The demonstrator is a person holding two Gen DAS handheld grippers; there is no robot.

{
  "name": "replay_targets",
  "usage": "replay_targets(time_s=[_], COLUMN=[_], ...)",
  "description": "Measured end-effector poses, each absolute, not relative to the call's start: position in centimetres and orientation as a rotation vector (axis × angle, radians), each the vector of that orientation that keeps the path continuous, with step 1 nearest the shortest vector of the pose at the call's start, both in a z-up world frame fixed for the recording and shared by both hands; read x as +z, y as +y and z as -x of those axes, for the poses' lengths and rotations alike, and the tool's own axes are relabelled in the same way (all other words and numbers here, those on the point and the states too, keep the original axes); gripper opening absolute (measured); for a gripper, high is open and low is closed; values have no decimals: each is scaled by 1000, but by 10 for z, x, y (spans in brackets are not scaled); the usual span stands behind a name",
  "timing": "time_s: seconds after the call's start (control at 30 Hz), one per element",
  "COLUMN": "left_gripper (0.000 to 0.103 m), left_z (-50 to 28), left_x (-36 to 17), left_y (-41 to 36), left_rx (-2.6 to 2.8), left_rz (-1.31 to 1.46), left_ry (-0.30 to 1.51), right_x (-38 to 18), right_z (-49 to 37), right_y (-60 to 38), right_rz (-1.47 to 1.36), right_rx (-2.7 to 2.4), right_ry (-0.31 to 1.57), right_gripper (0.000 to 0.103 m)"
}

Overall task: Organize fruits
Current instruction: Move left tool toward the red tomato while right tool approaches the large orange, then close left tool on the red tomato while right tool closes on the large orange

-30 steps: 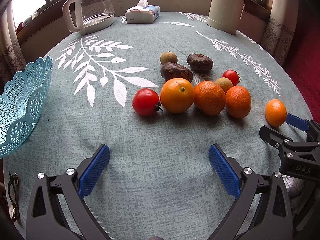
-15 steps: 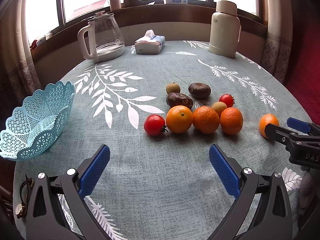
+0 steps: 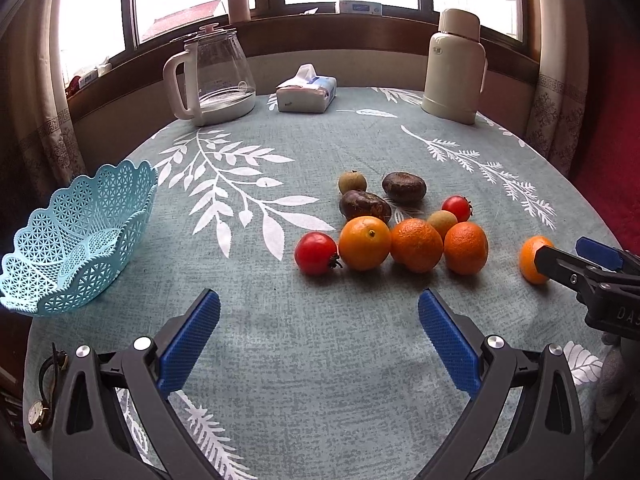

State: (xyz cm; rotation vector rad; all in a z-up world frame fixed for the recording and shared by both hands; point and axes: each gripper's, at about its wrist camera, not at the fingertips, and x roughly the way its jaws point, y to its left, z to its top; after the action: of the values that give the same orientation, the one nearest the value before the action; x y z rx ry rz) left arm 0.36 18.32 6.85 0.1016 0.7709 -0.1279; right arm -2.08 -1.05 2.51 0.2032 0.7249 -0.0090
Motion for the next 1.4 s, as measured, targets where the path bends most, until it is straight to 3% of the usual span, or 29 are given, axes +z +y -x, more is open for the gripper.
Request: replay_targets(time_s=[0.33, 0.53, 0.7, 0.87, 1.0, 1.07, 1.13, 1.17, 1.3, 1.33, 1.4], left_gripper=[100, 100, 100, 100, 100, 100, 100, 100, 100, 100, 86], left_z=[-8, -20, -33, -34, -35, -36, -37, -39, -44, -46, -50], left_x=[67, 69, 65, 61, 61, 61, 62, 63, 67, 68, 66], left_y=[188, 217, 224, 220, 221, 222, 220, 218, 204, 200, 194], left_rx=[-131, -153, -140, -164, -171, -173, -178, -181, -187, -186, -186], left_rz=[-72, 82, 69, 64, 69, 73, 68, 62, -10, -38, -88], left_ry=[789, 852, 886, 904, 907, 911, 913, 914, 898, 892, 898], right_x=[25, 26, 22, 18, 17, 11, 9, 10, 9, 9, 8], right_z=[21, 21, 17, 9, -6, -15, -15, -14, -12, -12, -12], right_y=[-10, -7, -5, -8, -7, -4, 1, 2, 1, 1, 2], right_rz=[-200, -175, -164, -180, -176, -162, -134, -126, -130, -129, -122], right_rx=[-6, 2, 14, 30, 31, 19, 12, 17, 10, 10, 9], right_ry=[727, 735, 762, 796, 816, 856, 861, 859, 860, 861, 862], right_gripper=[98, 97, 88, 73, 70, 60, 57, 52, 47, 47, 47])
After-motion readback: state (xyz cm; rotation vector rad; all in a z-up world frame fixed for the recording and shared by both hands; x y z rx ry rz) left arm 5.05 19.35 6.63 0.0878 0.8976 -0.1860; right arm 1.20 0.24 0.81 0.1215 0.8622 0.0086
